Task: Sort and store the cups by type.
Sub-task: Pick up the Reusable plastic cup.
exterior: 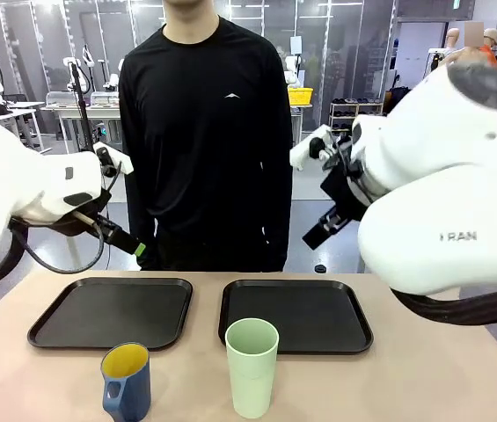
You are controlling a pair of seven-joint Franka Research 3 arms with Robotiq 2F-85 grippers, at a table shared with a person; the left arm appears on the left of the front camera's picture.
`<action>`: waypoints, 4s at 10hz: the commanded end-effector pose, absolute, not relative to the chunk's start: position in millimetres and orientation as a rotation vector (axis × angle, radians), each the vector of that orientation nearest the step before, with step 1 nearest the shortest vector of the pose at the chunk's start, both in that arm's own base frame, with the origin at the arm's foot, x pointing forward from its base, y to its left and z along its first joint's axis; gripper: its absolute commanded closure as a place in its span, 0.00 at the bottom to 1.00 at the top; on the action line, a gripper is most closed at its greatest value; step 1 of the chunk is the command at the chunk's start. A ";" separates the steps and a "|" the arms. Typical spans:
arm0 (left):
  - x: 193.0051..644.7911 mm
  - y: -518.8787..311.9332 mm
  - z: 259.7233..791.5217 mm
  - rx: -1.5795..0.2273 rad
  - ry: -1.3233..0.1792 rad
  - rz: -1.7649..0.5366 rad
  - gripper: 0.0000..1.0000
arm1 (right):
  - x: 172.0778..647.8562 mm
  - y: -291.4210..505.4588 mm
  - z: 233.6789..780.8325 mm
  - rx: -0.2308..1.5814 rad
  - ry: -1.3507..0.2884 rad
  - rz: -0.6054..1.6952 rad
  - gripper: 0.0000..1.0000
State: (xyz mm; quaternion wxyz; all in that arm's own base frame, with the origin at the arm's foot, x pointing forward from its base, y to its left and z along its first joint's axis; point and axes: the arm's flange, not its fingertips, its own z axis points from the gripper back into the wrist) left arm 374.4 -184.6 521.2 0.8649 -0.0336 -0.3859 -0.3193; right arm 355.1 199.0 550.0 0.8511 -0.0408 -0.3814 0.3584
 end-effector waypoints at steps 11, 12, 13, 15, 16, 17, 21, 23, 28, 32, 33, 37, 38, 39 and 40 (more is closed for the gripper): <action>404.9 -112.1 481.4 -0.071 -0.716 -0.645 0.00 | 393.7 136.6 489.5 -0.230 -0.758 0.606 0.00; 418.5 -93.7 462.0 -0.061 -0.683 -0.595 0.00 | 406.7 119.2 476.2 -0.230 -0.740 0.573 0.00; 429.8 -78.2 445.0 -0.084 -0.650 -0.556 0.00 | 419.4 105.0 462.5 -0.225 -0.713 0.534 0.00; 447.6 -53.3 415.6 -0.097 -0.604 -0.477 0.00 | 443.9 81.2 433.8 -0.212 -0.666 0.483 0.00; 454.7 -42.6 404.1 -0.095 -0.591 -0.443 0.00 | 454.3 71.9 420.6 -0.193 -0.657 0.470 0.00; 460.7 -33.3 394.5 -0.096 -0.583 -0.407 0.00 | 462.5 65.1 409.3 -0.180 -0.653 0.459 0.00; 471.2 -23.7 386.2 -0.116 -0.568 -0.337 0.00 | 477.4 55.1 397.1 -0.174 -0.615 0.413 0.00; 471.0 -25.1 386.6 -0.112 -0.572 -0.333 0.00 | 479.0 57.1 399.4 -0.207 -0.608 0.402 0.00; 463.1 -24.5 389.6 -0.101 -0.549 -0.337 0.00 | 473.7 46.1 398.5 -0.164 -0.608 0.436 0.00; 463.1 -24.5 389.6 -0.101 -0.549 -0.337 0.00 | 473.7 46.1 398.5 -0.164 -0.608 0.436 0.00; 463.1 -24.5 389.6 -0.101 -0.549 -0.337 0.00 | 473.7 46.1 398.5 -0.164 -0.608 0.436 0.00; 463.1 -24.5 389.6 -0.101 -0.549 -0.337 0.00 | 473.7 46.1 398.5 -0.164 -0.608 0.436 0.00; 463.1 -24.5 389.6 -0.101 -0.549 -0.337 0.00 | 473.7 46.1 398.5 -0.164 -0.608 0.436 0.00; 463.1 -24.5 389.6 -0.101 -0.549 -0.337 0.00 | 473.7 46.1 398.5 -0.164 -0.608 0.436 0.00; 463.1 -24.5 389.6 -0.101 -0.549 -0.337 0.00 | 473.7 46.1 398.5 -0.164 -0.608 0.436 0.00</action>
